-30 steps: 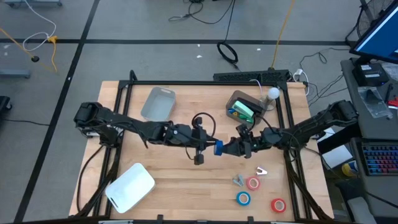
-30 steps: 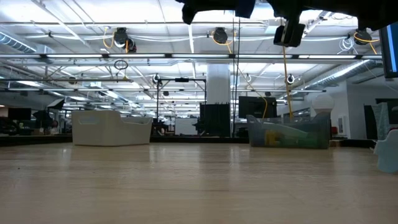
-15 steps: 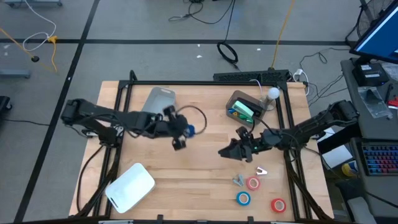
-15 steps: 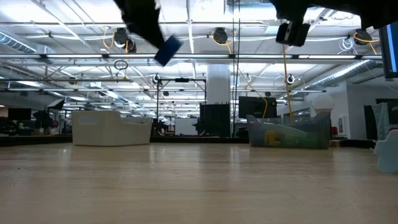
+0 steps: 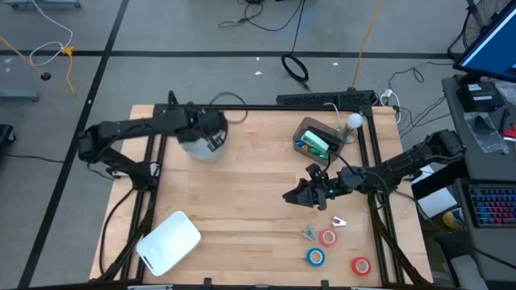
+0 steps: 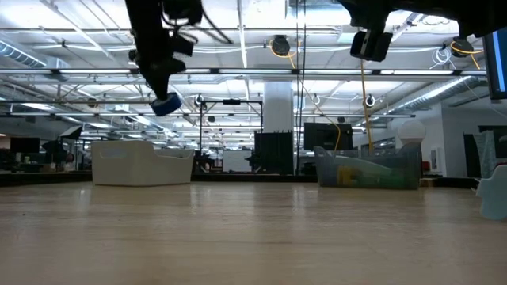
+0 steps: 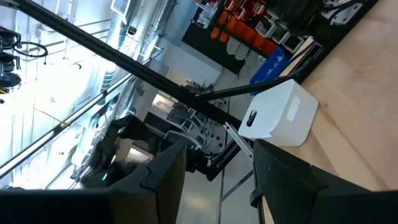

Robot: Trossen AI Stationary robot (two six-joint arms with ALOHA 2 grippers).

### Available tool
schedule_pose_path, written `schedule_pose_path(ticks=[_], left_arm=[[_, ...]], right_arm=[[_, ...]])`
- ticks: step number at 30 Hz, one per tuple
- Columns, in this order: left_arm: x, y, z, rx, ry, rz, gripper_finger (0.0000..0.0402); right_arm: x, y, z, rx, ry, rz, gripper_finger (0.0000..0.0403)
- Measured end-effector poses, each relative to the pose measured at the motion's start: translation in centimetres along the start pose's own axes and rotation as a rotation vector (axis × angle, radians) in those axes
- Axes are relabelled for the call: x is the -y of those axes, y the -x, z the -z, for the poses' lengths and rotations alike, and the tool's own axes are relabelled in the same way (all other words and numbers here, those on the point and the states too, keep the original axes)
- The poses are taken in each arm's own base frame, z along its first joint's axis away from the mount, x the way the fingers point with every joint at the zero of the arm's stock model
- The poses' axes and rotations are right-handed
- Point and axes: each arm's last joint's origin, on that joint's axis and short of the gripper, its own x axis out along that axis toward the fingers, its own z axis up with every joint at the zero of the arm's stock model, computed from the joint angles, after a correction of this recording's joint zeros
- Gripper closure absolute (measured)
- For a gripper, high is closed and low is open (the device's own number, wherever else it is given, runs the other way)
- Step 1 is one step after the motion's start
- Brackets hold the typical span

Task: Pick and place Stapler, Stapler remover, tape
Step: Put the dark blue tape into the gray bin

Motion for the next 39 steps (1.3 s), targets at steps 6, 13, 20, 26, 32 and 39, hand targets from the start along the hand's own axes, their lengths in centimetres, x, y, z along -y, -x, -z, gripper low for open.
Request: schedule_pose_path(ticks=[6, 13, 20, 26, 32, 39], left_arm=[[-3.5, -4.6, -0.6, -0.168, 0.102, 0.061, 0.0379], [-3.9, -9.2, -0.7, -0.327, 0.146, 0.123, 0.0379], [-3.0, -12.6, -0.5, -0.431, 0.159, 0.144, 0.0379], [-2.1, -14.6, -1.0, -0.415, 0.204, 0.150, 0.0377], [-1.6, -15.5, -1.1, -0.412, 0.228, 0.147, 0.0378], [-1.5, -15.7, -1.7, -0.355, 0.253, 0.160, 0.0355]], right_arm=[[0.0, 0.0, 0.0, 0.000, 0.003, 0.000, 0.0220], [0.0, 0.0, 0.0, 0.000, 0.005, 0.001, 0.0220], [0.0, 0.0, 0.0, 0.001, 0.009, 0.002, 0.0222], [0.0, 0.0, 0.0, 0.000, 0.009, 0.003, 0.0224], [0.0, 0.0, 0.0, -0.001, 0.009, 0.005, 0.0226], [0.0, 0.0, 0.0, -0.001, 0.009, 0.005, 0.0228]])
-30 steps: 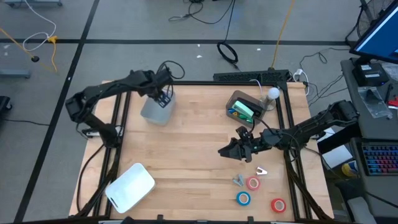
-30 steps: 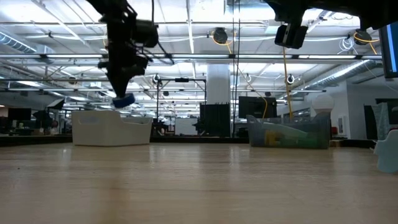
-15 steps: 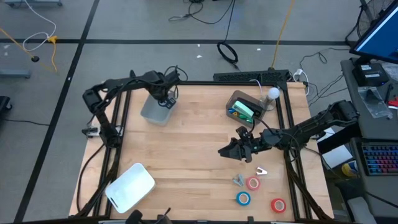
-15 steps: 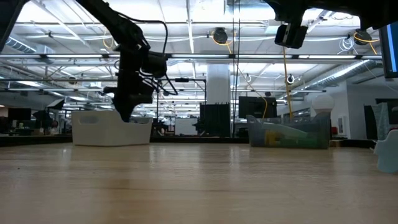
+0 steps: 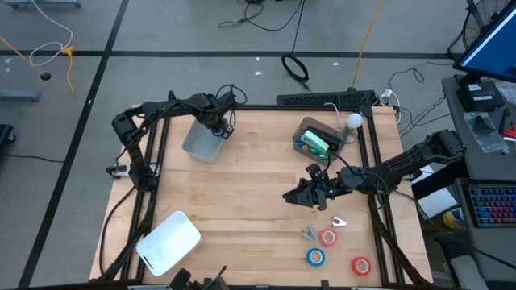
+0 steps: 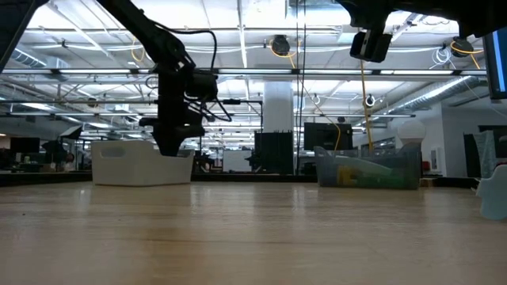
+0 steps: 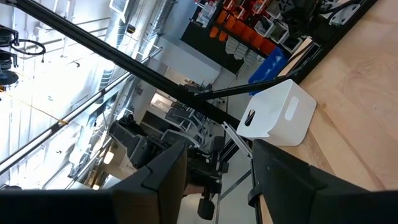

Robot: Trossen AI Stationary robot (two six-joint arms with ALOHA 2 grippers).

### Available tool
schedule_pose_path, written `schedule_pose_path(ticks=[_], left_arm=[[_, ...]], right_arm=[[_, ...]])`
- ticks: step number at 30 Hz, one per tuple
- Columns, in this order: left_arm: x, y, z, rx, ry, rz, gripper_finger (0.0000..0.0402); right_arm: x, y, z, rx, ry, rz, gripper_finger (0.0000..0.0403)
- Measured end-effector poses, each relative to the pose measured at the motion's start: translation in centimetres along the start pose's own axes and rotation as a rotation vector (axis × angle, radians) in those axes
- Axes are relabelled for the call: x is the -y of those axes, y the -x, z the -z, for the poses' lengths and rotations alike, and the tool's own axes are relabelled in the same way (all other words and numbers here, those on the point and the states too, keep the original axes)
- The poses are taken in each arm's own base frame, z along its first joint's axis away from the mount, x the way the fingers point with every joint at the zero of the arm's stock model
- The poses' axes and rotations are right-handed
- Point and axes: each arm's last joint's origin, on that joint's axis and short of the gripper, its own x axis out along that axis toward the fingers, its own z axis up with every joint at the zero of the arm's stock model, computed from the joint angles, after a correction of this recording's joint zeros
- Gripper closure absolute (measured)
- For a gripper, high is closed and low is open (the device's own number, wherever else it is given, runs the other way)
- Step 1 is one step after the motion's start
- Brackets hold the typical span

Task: Pick and place Stapler, Stapler remover, tape
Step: Put the dark blue tape into the gray bin, then put the orange tape into the gray bin

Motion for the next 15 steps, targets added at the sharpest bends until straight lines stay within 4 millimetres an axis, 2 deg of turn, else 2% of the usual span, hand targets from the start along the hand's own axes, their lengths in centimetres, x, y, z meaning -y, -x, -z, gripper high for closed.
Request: schedule_pose_path(ticks=[7, 15], left_arm=[[0.02, 0.03, -0.03, 0.002, -0.001, 0.008, 0.0300], [-0.03, 0.27, 0.04, 0.000, -0.003, 0.020, 0.0271]], right_arm=[[0.00, 0.00, 0.00, 0.000, 0.000, 0.000, 0.0227], [0.00, 0.00, 0.00, 0.000, 0.000, 0.000, 0.0230]])
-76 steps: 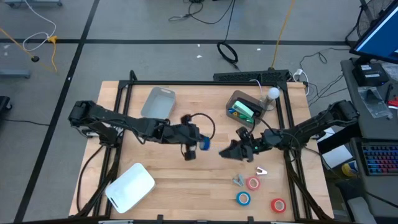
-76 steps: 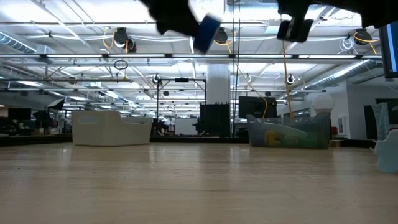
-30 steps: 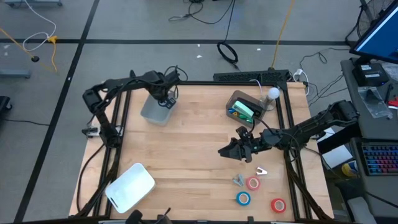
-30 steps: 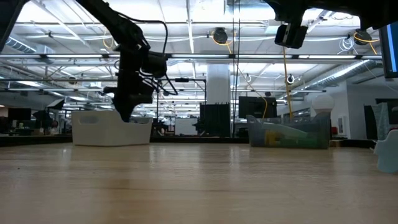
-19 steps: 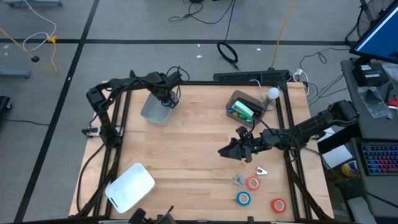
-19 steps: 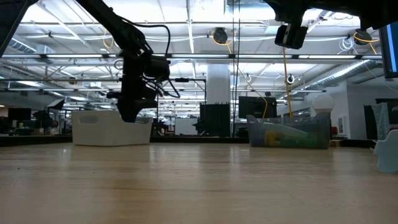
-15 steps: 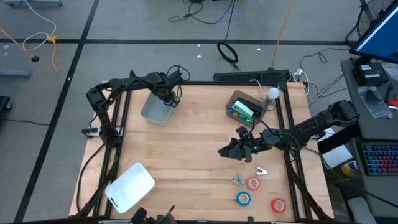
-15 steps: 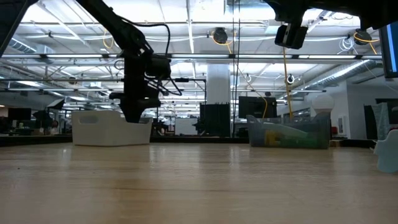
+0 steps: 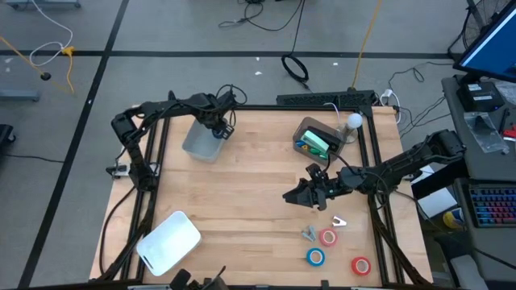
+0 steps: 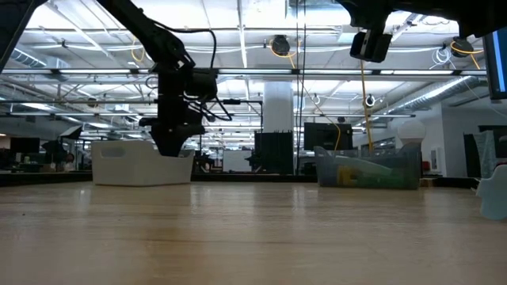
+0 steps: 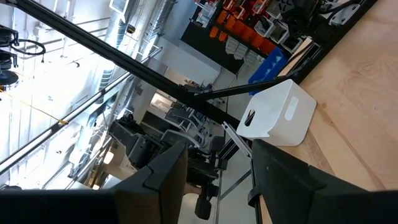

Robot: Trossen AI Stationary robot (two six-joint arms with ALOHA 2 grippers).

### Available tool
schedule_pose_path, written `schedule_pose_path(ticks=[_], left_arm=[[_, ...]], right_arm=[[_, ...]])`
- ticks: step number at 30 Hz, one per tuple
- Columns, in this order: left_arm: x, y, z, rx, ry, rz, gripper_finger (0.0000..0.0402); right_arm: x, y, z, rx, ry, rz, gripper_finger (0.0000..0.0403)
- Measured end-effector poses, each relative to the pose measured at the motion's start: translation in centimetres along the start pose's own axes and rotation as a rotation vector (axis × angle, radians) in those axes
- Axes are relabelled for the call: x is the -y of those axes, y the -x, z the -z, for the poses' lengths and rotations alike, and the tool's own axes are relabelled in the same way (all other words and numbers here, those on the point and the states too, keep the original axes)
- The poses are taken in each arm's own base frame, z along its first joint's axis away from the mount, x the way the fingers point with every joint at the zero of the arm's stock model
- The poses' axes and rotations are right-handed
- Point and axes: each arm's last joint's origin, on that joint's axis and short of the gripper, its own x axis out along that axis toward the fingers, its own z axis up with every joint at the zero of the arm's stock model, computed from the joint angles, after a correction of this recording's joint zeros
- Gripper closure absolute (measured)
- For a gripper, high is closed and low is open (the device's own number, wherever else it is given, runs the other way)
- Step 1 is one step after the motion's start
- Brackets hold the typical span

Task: Pick and place Stapler, Stapler remover, tape
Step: Put the orange tape into the gray bin

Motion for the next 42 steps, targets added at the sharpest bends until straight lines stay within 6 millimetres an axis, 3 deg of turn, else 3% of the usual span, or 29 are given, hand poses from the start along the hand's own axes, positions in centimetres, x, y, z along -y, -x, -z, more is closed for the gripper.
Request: schedule_pose_path(ticks=[5, 10, 16, 21, 26, 32, 42], left_arm=[[-0.5, 2.5, 0.4, 0.043, 0.008, 0.075, 0.0269], [0.0, 7.6, 1.8, 0.179, -0.016, 0.190, 0.0268], [2.5, 13.1, 4.7, 0.352, -0.135, 0.320, 0.0268], [6.0, 16.1, 6.7, 0.506, -0.264, 0.451, 0.0268], [9.8, 17.8, 8.2, 0.640, -0.405, 0.564, 0.0268], [12.6, 18.4, 9.7, 0.687, -0.508, 0.623, 0.0268], [15.0, 17.4, 11.2, 0.660, -0.532, 0.668, 0.0268]], right_arm=[[0.2, 0.0, 0.3, -0.084, 0.042, -0.014, 0.0228], [0.7, 0.3, 1.7, -0.405, -0.060, -0.049, 0.0236], [0.6, 1.4, 3.4, -0.641, -0.268, 0.040, 0.0252], [-0.9, 2.8, 4.3, -0.723, -0.432, 0.100, 0.0263], [-2.4, 4.8, 5.6, -0.815, -0.693, 0.245, 0.0270], [-4.1, 7.3, 7.1, -0.914, -0.988, 0.442, 0.0271], [-4.0, 11.1, 9.5, -0.810, -0.979, 0.769, 0.0271]])
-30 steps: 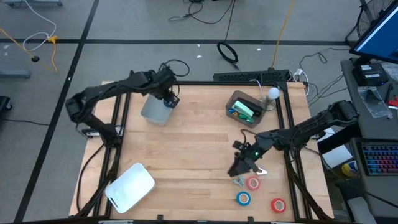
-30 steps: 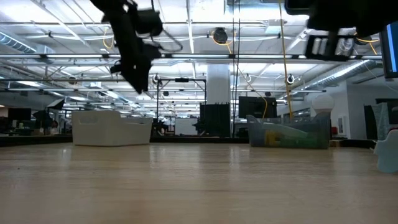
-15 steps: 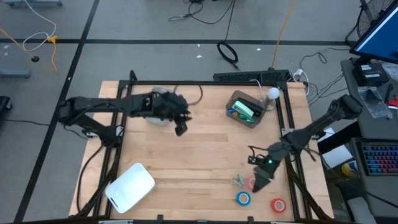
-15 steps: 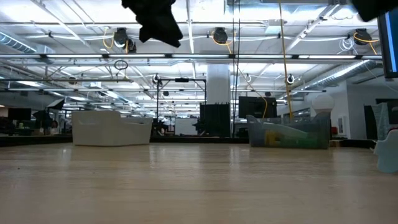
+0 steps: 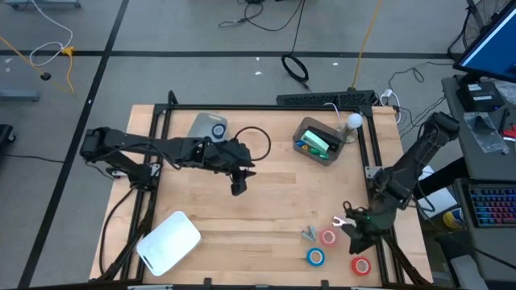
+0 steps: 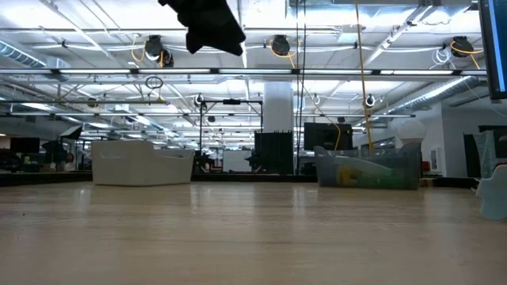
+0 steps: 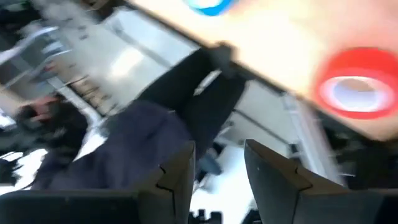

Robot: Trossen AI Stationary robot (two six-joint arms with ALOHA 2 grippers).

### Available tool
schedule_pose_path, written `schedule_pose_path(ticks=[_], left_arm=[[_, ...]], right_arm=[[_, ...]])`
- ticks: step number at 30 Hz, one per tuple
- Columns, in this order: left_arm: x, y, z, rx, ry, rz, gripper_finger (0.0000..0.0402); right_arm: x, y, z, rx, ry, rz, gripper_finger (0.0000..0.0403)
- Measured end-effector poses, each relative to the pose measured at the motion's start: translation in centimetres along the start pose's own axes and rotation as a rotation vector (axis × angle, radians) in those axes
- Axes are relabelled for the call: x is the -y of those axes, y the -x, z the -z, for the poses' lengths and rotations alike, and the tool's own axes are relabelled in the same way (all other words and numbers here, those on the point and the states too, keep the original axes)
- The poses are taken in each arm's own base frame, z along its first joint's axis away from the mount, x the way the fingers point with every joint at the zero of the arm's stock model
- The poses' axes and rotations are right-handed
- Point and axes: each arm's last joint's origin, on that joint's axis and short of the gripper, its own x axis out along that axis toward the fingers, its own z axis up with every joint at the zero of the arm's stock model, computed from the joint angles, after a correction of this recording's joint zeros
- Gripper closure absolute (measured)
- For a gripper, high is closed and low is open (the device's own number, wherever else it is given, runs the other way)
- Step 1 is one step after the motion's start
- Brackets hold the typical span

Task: Pick and place Stapler, Stapler remover, tape
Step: Put the orange tape into the gray bin

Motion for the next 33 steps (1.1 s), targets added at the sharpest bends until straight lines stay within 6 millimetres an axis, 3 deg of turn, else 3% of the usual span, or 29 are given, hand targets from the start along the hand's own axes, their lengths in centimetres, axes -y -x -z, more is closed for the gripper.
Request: schedule_pose_path(ticks=[5, 15, 25, 33], left_arm=[[0.0, -1.0, 1.3, 0.014, 0.051, 0.010, 0.0268], [-0.1, -1.7, 2.4, 0.016, 0.099, 0.011, 0.0268], [0.0, -1.7, 1.9, 0.068, 0.101, 0.025, 0.0268], [0.0, -1.7, 1.9, 0.066, 0.110, 0.025, 0.0268]], right_arm=[[1.3, -1.1, 0.6, 0.003, -0.018, 0.103, 0.0271], [0.6, -2.2, 3.2, 0.091, 0.131, 0.322, 0.0271], [2.2, -5.2, 2.1, 0.151, 0.362, 0.523, 0.0271], [2.6, -6.5, 1.7, 0.124, 0.494, 0.562, 0.0271]])
